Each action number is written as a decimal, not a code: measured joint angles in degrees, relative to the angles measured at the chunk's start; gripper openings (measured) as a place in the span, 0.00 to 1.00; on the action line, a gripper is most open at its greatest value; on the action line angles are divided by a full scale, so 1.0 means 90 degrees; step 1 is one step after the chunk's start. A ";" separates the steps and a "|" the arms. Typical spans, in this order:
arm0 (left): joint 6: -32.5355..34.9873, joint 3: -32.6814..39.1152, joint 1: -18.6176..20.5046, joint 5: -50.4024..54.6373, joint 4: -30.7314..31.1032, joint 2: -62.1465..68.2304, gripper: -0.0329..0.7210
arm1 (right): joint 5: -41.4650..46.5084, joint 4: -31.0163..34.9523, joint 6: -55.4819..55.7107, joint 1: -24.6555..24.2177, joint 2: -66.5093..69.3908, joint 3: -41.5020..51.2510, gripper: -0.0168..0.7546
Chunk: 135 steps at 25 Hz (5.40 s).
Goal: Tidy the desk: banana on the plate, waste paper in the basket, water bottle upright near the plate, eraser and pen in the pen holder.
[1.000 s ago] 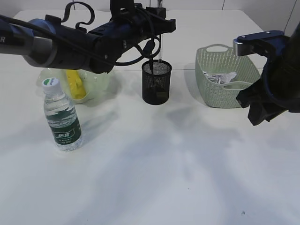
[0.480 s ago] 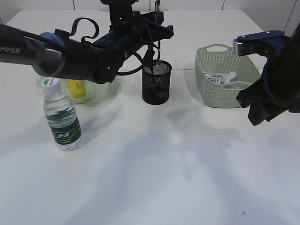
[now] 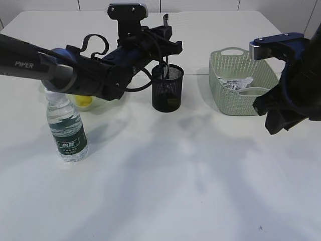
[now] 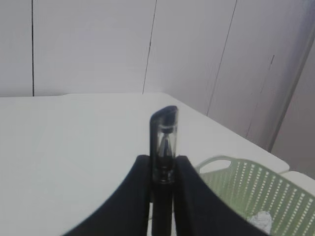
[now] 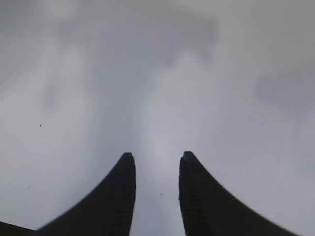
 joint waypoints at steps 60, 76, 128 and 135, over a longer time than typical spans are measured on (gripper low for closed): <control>0.0090 0.0000 0.0092 0.1986 0.0048 -0.1443 0.42 | 0.0374 0.0011 0.0000 -0.0044 0.0000 -0.0027 0.32; 0.0115 0.0000 0.2280 0.6544 0.0764 -0.3364 0.42 | -0.0045 -0.0003 0.0000 -0.0044 0.0000 -0.0027 0.32; -0.0185 0.4194 0.3544 1.2460 0.1429 -1.1703 0.52 | 0.1136 -0.0952 0.1940 -0.0662 -0.5467 0.1112 0.34; -0.0185 0.4462 0.3544 1.2505 0.1293 -1.3229 0.52 | 0.1210 -0.0557 0.1940 -0.0662 -0.7214 0.1666 0.34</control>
